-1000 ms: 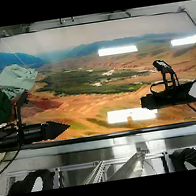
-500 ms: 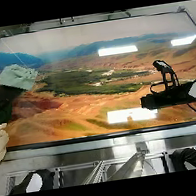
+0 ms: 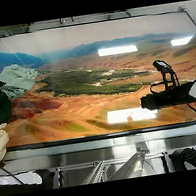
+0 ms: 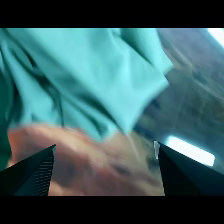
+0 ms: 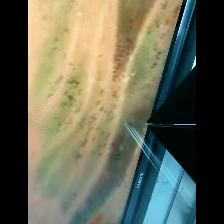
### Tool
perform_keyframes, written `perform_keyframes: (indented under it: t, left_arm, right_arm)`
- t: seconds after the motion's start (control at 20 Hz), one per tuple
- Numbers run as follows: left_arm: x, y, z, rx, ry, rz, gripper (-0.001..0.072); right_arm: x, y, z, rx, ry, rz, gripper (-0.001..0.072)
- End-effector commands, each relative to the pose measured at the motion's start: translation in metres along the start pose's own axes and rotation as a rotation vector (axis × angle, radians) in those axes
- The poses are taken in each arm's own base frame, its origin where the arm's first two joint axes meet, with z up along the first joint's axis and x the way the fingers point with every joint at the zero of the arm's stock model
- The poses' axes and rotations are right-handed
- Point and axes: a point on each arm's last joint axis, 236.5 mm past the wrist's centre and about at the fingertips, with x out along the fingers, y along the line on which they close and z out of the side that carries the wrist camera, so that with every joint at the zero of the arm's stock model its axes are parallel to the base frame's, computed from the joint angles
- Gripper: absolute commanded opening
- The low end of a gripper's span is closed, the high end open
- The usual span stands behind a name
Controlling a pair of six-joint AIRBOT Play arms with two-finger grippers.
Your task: Fold the shirts.
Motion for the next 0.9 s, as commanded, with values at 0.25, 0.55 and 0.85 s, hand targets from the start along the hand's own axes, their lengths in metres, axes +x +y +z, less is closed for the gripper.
perform_keyframes:
  t: [0.25, 0.55, 0.85]
  left_arm:
    - [0.138, -0.011, 0.043, 0.113, -0.030, -0.007, 0.0716]
    - [0.120, -0.119, 0.022, 0.207, 0.129, -0.265, 0.0017]
    - [0.026, -0.307, -0.137, 0.514, 0.513, -0.737, 0.0017]
  right_arm:
    - [0.000, 0.000, 0.000, 0.000, 0.001, 0.000, 0.0018]
    - [0.000, 0.000, 0.000, 0.000, 0.001, 0.000, 0.0019]
    - [0.000, 0.000, 0.000, -0.001, 0.001, 0.000, 0.0018]
